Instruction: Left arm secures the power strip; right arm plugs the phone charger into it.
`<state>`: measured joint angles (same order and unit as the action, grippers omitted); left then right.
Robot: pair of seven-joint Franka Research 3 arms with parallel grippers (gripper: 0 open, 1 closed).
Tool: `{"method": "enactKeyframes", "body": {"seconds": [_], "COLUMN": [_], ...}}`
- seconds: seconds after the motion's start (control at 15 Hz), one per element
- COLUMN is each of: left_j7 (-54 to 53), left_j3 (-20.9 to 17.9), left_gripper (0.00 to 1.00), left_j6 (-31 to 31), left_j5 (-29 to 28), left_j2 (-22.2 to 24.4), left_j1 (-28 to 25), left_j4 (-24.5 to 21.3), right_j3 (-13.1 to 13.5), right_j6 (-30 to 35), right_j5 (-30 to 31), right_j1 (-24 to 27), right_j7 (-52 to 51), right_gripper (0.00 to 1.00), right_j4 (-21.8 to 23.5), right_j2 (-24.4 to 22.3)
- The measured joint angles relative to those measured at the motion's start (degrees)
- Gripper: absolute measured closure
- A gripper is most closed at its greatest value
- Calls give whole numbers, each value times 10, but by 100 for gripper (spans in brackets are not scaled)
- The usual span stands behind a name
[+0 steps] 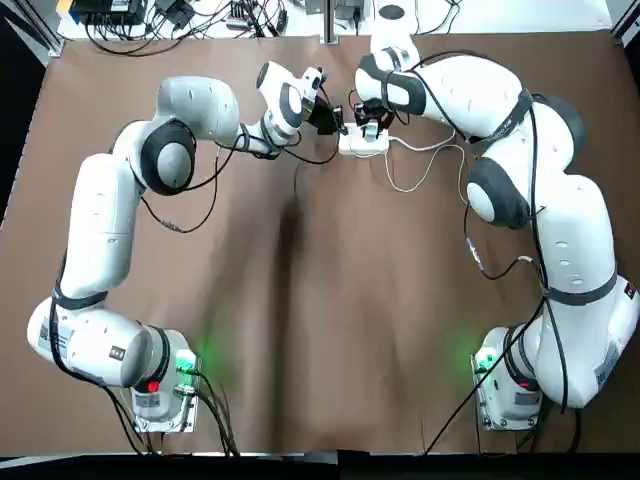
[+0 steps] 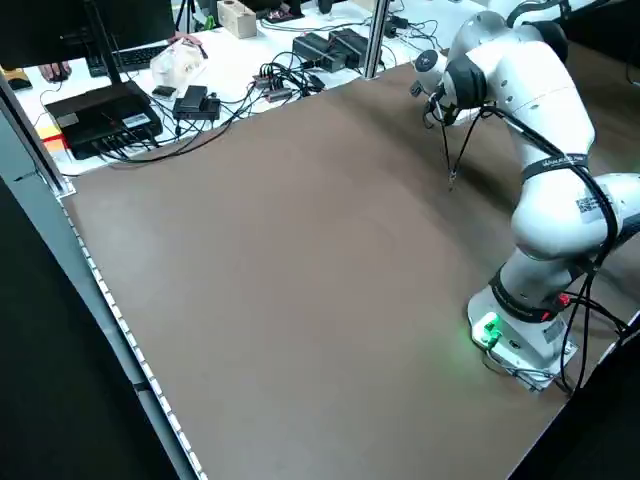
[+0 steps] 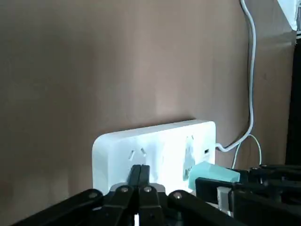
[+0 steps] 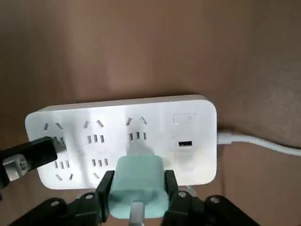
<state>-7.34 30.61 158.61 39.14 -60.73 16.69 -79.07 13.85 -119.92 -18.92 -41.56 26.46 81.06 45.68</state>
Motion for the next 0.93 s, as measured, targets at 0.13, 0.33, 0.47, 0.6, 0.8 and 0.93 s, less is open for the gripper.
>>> {"method": "enactKeyframes", "body": {"seconds": [0.13, 0.33, 0.47, 0.6, 0.8, 0.93], "left_j7": [0, 0, 0, 0, 0, 0], "left_j3": [0, 0, 0, 0, 0, 0], "left_gripper": [99, 99, 99, 99, 99, 99], "left_j6": [0, 1, 1, 1, 1, 1], "left_j5": [0, 0, 0, 0, 0, 0], "left_j2": [0, 0, 0, 0, 0, 0], "left_j1": [0, 0, 0, 0, 0, 0], "left_j4": [0, 0, 0, 0, 0, 0], "right_j3": [0, -2, -2, -2, -2, -2], "right_j6": [2, -5, -4, -4, -4, -11], "right_j5": [2, 7, 8, 8, 8, 7], "right_j1": [0, 0, 0, 0, 0, 1], "right_j7": [-1, -24, -33, -36, -36, -38], "right_gripper": [52, 52, 52, 52, 52, 51], "right_j4": [-2, -12, -12, -12, -12, -12], "right_j2": [1, 16, 16, 16, 16, 19]}}
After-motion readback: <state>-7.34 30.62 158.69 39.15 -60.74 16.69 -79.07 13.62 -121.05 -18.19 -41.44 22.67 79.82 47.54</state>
